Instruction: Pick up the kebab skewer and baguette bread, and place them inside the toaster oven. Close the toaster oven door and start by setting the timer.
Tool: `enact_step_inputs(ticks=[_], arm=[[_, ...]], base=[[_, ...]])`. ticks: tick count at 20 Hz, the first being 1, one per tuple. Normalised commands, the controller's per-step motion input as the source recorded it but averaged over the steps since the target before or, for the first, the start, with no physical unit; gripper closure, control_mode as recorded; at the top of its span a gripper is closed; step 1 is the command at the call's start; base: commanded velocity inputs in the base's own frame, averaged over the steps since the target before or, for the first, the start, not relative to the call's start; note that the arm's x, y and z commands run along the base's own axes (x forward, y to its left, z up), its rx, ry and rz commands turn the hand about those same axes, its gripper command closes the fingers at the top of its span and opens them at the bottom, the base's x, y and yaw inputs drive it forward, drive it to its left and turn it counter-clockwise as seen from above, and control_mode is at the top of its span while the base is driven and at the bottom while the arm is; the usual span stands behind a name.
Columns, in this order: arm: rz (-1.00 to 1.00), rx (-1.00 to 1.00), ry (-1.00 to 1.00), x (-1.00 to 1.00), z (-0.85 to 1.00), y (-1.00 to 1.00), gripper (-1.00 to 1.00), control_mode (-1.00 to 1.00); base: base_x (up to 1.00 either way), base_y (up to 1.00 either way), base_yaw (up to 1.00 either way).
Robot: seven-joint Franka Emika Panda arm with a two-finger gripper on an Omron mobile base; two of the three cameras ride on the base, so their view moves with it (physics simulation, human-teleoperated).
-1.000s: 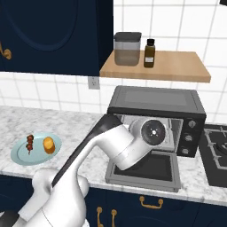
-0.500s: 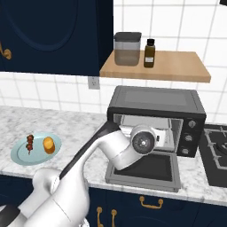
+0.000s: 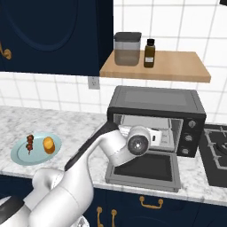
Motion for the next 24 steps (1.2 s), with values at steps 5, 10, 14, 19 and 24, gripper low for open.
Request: enact_step_inputs(ticks=[5, 10, 14, 19, 24], arm=[[0.00, -0.03, -0.03, 0.29, -0.20, -0.17, -1.00, -1.00], [0.00, -0.03, -0.10, 0.34, -0.21, -0.11, -1.00, -1.00], [0.00, 0.00, -0.02, 0.28, 0.00, 0.00, -1.00, -1.00], [0.00, 0.00, 0.02, 0.19, 0.01, 0.00, -1.00, -1.00], [0.00, 0.00, 0.00, 0.31, -0.07, 0.00, -1.00, -1.00]], base=[[0.00, 0.00, 0.00], [0.00, 0.00, 0.00], [0.00, 0.00, 0.00], [0.00, 0.00, 0.00], [0.00, 0.00, 0.00]])
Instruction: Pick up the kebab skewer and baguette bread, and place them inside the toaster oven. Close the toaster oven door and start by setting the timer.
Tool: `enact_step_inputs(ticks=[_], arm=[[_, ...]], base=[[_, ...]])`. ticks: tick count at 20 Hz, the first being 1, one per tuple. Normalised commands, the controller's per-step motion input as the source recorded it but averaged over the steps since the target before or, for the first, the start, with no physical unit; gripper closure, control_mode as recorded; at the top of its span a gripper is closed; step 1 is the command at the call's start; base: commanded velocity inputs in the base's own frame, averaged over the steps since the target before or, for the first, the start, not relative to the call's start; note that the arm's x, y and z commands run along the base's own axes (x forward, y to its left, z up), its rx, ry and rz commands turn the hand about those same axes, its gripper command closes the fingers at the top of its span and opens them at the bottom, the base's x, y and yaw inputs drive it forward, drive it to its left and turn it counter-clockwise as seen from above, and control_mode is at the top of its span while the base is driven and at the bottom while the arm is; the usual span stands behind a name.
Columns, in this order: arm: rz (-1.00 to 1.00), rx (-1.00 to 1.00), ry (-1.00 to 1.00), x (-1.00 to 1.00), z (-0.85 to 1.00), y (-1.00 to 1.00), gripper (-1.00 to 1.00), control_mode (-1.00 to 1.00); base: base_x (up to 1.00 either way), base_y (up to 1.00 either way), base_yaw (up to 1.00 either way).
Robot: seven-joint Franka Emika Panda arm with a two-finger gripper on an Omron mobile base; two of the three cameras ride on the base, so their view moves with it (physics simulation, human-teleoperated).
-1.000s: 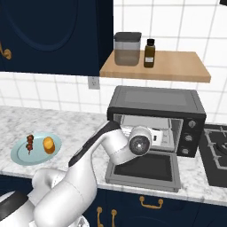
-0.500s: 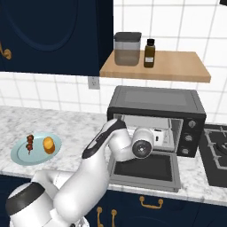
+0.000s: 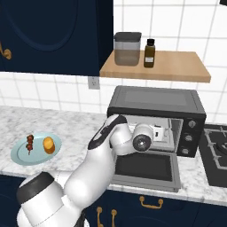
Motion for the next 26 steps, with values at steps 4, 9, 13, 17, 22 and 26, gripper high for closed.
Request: enact_step_inputs(ticks=[4, 9, 13, 17, 22, 26], arm=[[0.00, 0.00, 0.00, 0.12, -0.34, 0.00, -1.00, -1.00], [0.00, 0.00, -0.02, 0.22, -0.08, 0.00, -1.00, -1.00], [0.00, 0.00, 0.00, 0.36, 0.00, -0.01, -1.00, -1.00], [0.00, 0.00, 0.01, 0.26, 0.00, 0.00, -1.00, -1.00], [0.00, 0.00, 0.00, 0.14, -0.13, 0.00, -1.00, -1.00], [0.00, 0.00, 0.02, 0.15, -0.05, 0.00, -1.00, -1.00]], base=[[0.00, 0.00, 0.00], [0.00, 0.00, 0.00], [0.00, 0.00, 0.00], [0.00, 0.00, 0.00], [0.00, 0.00, 0.00], [0.00, 0.00, 0.00]])
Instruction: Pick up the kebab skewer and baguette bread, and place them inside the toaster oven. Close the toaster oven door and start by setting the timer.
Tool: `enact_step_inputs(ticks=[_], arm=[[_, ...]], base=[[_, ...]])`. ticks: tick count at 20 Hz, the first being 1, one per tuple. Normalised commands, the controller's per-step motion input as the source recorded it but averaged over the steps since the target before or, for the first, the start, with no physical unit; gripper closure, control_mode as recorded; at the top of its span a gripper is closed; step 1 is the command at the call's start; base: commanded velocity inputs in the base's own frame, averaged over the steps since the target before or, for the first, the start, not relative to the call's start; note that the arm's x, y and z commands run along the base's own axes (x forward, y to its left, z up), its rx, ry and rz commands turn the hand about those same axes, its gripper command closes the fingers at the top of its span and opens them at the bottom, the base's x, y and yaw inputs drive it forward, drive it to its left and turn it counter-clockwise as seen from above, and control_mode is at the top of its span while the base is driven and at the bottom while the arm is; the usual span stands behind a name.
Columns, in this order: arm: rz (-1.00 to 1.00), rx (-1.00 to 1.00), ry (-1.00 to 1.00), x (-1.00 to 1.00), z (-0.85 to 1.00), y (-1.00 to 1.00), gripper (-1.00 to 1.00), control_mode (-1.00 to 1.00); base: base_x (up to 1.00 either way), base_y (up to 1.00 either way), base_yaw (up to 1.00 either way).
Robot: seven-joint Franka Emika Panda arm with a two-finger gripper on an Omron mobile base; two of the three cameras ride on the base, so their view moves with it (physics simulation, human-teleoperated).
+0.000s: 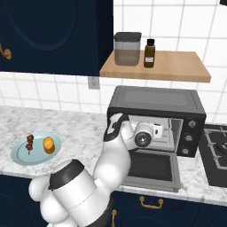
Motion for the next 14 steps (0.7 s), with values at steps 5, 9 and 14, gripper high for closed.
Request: enact_step_inputs(ticks=[5, 9, 14], arm=[[0.00, 0.00, 0.02, 0.15, -0.04, 0.00, -1.00, -1.00], [0.00, 0.00, 0.02, 0.08, -0.05, 0.00, -1.00, -1.00], [0.00, 0.00, 0.02, 0.10, -0.02, 0.00, -1.00, -1.00]], base=[[0.00, 0.00, 0.00], [0.00, 0.00, 0.00], [0.00, 0.00, 0.00]])
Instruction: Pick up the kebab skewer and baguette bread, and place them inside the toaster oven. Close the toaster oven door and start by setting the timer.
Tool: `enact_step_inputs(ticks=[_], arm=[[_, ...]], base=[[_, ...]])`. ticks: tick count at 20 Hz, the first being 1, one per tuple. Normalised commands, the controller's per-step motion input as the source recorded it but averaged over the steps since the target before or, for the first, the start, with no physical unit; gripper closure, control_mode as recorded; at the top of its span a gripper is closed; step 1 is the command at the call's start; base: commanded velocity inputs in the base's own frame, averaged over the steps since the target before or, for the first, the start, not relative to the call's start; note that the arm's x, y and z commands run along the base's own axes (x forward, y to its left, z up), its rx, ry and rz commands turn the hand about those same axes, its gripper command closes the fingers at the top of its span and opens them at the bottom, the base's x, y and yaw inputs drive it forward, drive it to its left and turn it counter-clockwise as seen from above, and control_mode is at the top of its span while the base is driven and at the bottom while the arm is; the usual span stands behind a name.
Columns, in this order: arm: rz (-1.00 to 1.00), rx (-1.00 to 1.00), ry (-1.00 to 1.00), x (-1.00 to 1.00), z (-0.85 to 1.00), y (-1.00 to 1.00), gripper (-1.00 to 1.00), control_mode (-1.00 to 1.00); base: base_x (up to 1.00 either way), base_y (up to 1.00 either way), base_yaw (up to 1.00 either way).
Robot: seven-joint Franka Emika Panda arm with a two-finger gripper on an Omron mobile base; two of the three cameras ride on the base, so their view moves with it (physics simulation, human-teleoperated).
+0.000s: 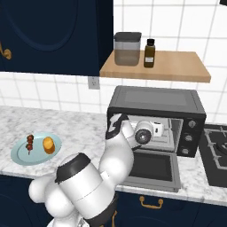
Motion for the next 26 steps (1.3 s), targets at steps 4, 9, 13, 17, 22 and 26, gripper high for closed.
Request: enact_step_inputs(ticks=[4, 9, 13, 17, 22, 26], arm=[[0.00, 0.00, 0.02, 0.10, 0.00, 0.00, -1.00, -1.00], [0.00, 0.00, 0.03, 0.07, -0.02, 0.00, -1.00, -1.00], [0.00, 0.00, 0.04, 0.04, -0.06, 0.00, -1.00, -1.00], [0.00, 0.00, 0.05, 0.02, -0.05, 0.00, -1.00, -1.00], [0.00, 0.01, 0.09, -0.01, -0.27, -0.06, -1.00, -1.00], [0.00, 0.00, 0.08, -0.06, -0.41, -0.09, -1.00, -1.00]], base=[[0.00, 0.00, 0.00], [0.00, 0.00, 0.00], [0.00, 0.00, 0.00], [0.00, 0.00, 0.00], [0.00, 0.00, 0.00], [0.00, 0.00, 0.00]])
